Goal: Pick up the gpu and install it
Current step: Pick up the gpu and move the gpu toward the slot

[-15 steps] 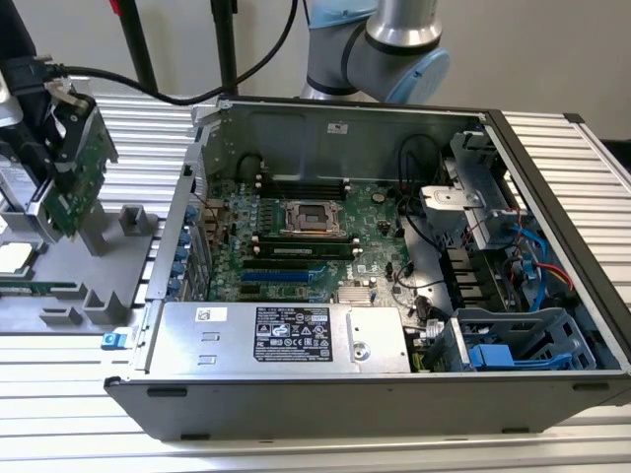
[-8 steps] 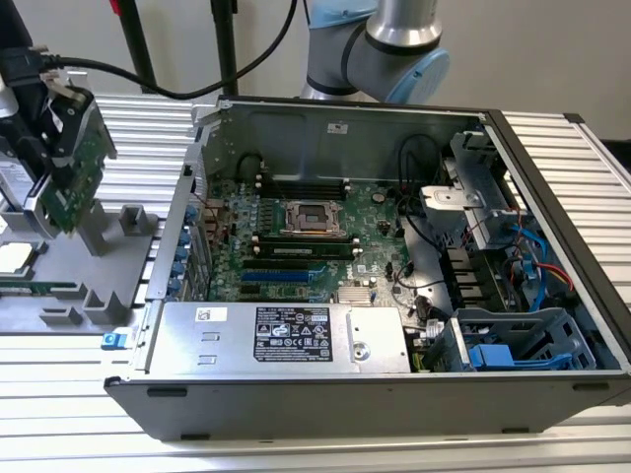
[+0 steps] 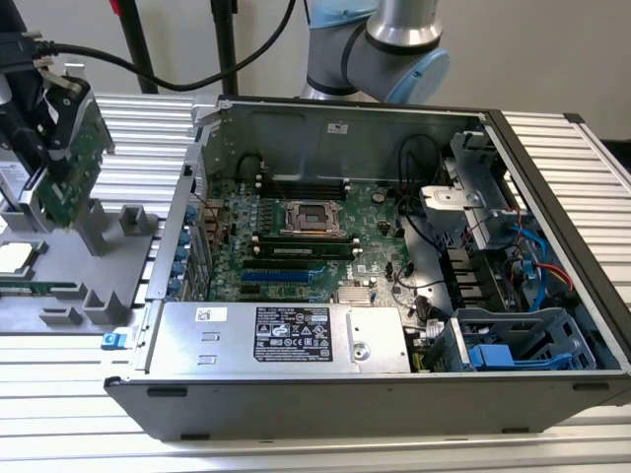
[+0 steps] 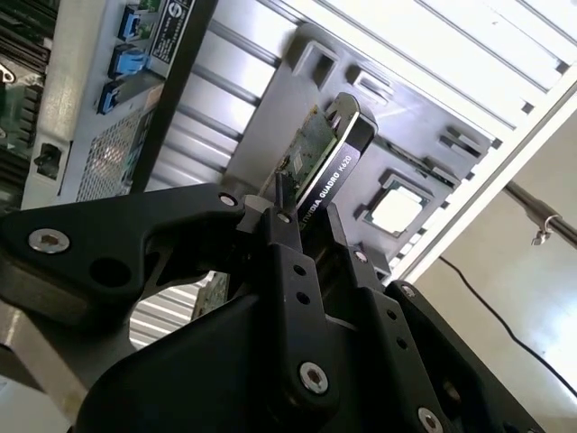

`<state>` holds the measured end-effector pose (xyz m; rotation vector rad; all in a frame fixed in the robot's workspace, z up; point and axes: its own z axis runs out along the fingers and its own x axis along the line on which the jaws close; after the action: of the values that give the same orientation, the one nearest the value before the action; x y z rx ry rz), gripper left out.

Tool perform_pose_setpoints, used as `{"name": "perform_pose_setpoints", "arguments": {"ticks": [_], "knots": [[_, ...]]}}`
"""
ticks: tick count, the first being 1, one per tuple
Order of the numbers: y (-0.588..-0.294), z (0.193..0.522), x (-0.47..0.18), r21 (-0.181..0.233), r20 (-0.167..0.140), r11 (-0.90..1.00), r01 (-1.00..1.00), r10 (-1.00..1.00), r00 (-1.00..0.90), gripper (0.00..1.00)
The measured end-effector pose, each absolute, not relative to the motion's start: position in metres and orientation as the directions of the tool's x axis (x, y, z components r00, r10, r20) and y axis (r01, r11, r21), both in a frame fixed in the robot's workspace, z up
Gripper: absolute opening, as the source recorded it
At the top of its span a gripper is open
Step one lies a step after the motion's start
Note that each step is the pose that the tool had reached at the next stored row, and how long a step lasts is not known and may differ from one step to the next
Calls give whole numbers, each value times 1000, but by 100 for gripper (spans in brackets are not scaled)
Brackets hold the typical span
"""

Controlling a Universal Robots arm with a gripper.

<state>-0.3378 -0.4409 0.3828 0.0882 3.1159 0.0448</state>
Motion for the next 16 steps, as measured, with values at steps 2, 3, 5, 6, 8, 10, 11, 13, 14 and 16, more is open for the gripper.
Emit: {"name": "perform_pose_setpoints", "arguments": {"ticks": [2,3,5,6,8,10,11,13,14,16], "knots": [[-441,385,-338,29,-23,998,56,57,-998,0],[-441,386,-338,29,-23,998,56,57,-998,0],[-441,388,-338,29,-23,998,56,57,-998,0],[-441,389,-338,29,-23,998,56,57,-998,0],[-441,391,-338,29,-23,998,56,57,-998,0],[-441,393,-338,29,-23,998,56,57,-998,0],[-441,394,-338,29,-23,998,56,57,-998,0],[-441,396,-338,29,-23,998,56,57,-998,0],[-441,397,-338,29,-23,998,56,57,-998,0],[-441,399,-338,29,-23,998,56,57,-998,0]]}}
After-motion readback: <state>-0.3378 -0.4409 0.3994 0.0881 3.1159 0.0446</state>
